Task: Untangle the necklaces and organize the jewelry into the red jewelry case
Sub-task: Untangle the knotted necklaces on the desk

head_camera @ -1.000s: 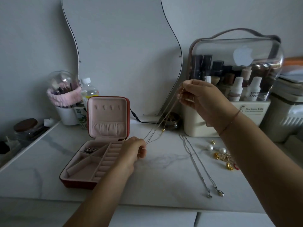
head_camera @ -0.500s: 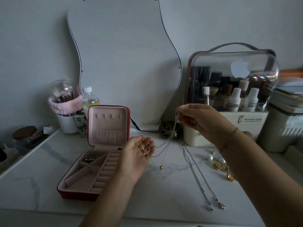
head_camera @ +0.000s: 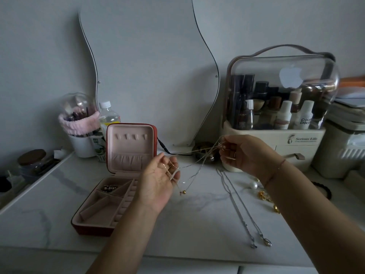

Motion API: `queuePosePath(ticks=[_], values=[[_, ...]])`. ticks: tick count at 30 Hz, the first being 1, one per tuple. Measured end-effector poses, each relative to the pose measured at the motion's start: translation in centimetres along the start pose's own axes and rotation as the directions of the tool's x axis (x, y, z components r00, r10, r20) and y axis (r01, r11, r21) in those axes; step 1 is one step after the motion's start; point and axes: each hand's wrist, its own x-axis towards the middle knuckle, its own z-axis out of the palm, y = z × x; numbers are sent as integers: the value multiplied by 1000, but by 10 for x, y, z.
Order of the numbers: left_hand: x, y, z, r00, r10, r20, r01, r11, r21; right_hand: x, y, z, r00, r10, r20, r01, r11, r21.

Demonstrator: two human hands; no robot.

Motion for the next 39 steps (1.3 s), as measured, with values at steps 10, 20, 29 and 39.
queuePosePath(ticks=[10,20,29,39], values=[[6,-17,-13,954,144,-263,-44,935,351,5,4,-2,987,-71,144,37,974,225],[8,-6,-11,962,22,-271,-42,997,-65,2,15,-14,999,21,43,-36,928,371],[7,-1,-11,991,-3,-137,-28,974,-223,1,23,-19,997,37,68,-58,939,338],[5,15,-13,994,109,8,-109,992,56,-5,13,-12,996,-40,77,59,960,-272]])
